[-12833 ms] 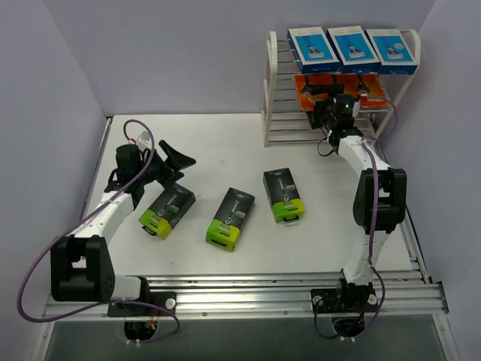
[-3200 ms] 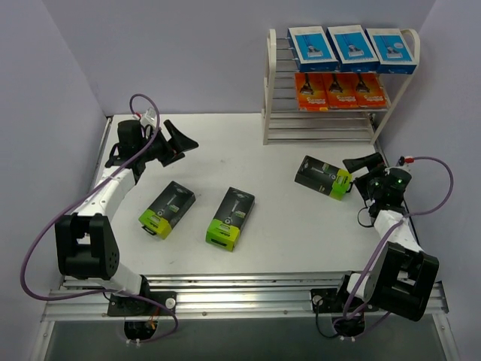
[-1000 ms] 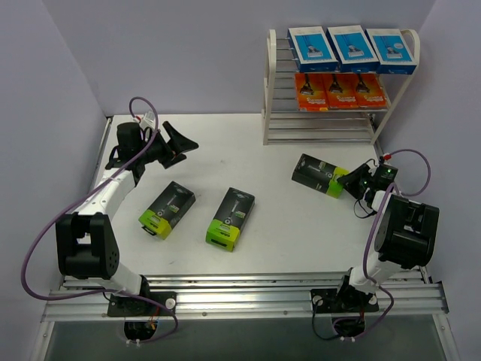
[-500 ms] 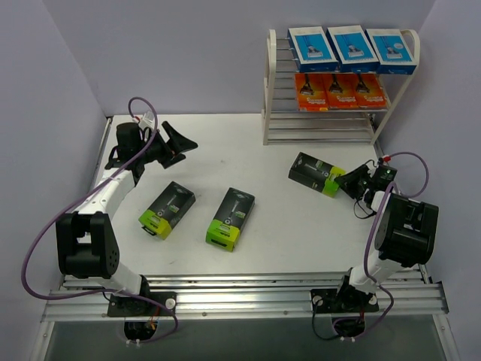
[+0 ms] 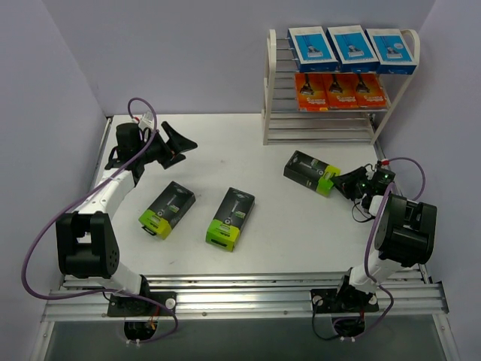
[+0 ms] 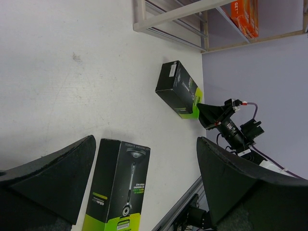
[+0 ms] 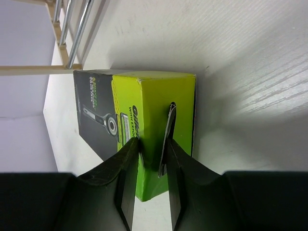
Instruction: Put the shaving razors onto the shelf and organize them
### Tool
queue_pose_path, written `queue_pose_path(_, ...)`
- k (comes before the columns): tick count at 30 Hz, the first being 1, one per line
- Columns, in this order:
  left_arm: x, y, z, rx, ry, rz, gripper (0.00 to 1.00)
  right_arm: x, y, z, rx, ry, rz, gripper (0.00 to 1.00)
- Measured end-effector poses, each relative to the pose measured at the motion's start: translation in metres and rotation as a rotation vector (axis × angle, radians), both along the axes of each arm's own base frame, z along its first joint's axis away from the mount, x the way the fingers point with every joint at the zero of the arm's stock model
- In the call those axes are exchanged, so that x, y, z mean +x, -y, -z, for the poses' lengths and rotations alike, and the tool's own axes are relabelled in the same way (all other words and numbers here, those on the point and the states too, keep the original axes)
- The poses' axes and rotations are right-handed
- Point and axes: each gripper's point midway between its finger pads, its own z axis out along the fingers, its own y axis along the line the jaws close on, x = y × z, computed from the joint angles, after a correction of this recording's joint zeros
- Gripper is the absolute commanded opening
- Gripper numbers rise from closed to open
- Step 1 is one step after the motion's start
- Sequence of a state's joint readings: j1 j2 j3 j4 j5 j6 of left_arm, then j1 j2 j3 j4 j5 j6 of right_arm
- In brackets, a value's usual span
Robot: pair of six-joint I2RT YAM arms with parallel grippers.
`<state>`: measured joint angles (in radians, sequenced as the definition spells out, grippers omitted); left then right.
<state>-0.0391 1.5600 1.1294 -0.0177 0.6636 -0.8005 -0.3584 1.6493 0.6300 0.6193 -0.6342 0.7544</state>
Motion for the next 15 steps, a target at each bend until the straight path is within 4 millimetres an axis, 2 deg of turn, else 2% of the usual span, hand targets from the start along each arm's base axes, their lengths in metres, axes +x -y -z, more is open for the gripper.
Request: queue_pose_path(15,0.001,-0.001,0.0,-0.003,0.0,-0.003,0.95,0.013,-0.001,-0.034,0.065,0.1,0.035,0.0)
